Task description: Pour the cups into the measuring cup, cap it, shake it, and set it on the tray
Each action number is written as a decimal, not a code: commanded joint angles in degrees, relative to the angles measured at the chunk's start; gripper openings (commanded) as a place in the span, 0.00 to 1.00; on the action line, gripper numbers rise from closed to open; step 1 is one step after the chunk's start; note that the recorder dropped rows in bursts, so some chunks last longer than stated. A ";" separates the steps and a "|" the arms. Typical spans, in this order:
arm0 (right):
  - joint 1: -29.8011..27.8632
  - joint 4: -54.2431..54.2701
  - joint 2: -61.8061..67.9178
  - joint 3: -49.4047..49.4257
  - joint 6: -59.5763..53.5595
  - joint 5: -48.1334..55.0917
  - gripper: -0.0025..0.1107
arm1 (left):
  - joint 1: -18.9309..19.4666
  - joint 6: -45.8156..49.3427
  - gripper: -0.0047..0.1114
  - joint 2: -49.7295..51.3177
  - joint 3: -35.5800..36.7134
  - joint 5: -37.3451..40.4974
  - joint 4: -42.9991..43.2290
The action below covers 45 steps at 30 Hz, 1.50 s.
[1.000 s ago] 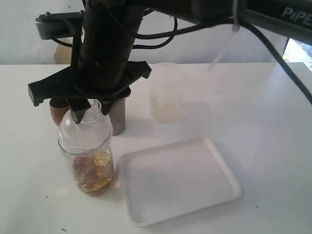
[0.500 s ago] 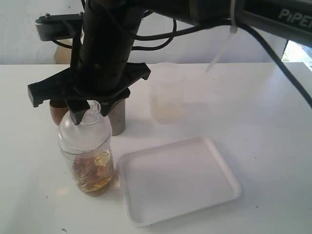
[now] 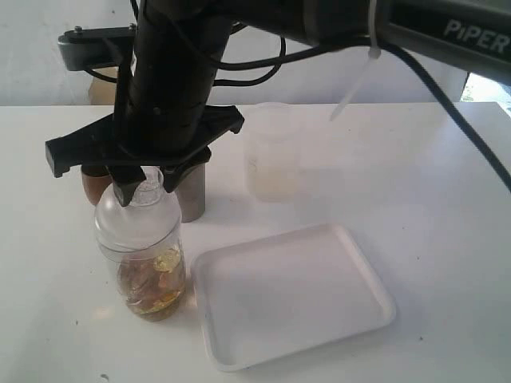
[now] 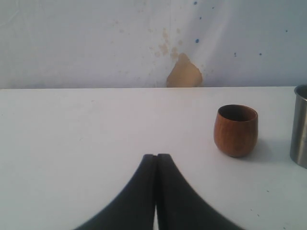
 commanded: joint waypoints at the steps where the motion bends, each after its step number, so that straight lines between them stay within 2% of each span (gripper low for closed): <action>1: 0.04 0.28 0.93 0.32 -1.03 0.21 0.33 | -0.35 0.00 0.04 -0.32 0.24 -0.61 0.23; 3: 0.04 0.28 0.93 0.32 -1.41 0.21 0.44 | -0.35 0.00 0.04 -0.32 0.24 -0.61 0.23; 8: 0.04 0.15 0.93 -0.34 -1.66 -0.27 0.53 | -0.35 0.00 0.04 -0.32 0.24 -0.61 0.23; 17: 0.04 -0.35 0.81 -2.68 -1.66 0.23 0.53 | -0.35 0.00 0.04 -0.32 0.24 -0.61 0.23; 26: 0.04 -2.61 -5.10 -2.68 -2.98 -1.41 0.53 | -0.35 0.00 0.04 -0.32 0.24 -0.61 0.23; 28: 0.04 -2.51 -6.99 -2.68 -3.61 -2.61 0.44 | -0.35 0.00 0.04 -0.32 0.24 -0.61 0.23; 29: 0.04 -2.25 -7.69 -2.68 -5.46 -2.61 0.27 | -0.35 0.00 0.04 -0.32 0.24 -0.61 0.23; 30: 0.04 -1.96 -7.79 -2.68 -6.02 -2.38 0.16 | -0.35 0.00 0.04 -0.32 0.24 -0.61 0.23; 32: 0.04 -0.47 -7.92 -2.68 -7.11 -1.64 0.03 | -0.35 0.00 0.04 -0.32 0.24 -0.61 0.23; 36: 0.15 4.31 -6.15 -2.34 -9.80 -1.52 0.02 | -0.35 0.00 0.04 -0.32 0.24 -0.61 0.23; 45: 0.55 2.99 -2.07 -2.34 -9.80 -2.69 0.02 | -0.35 0.00 0.04 -0.32 0.24 -0.61 0.23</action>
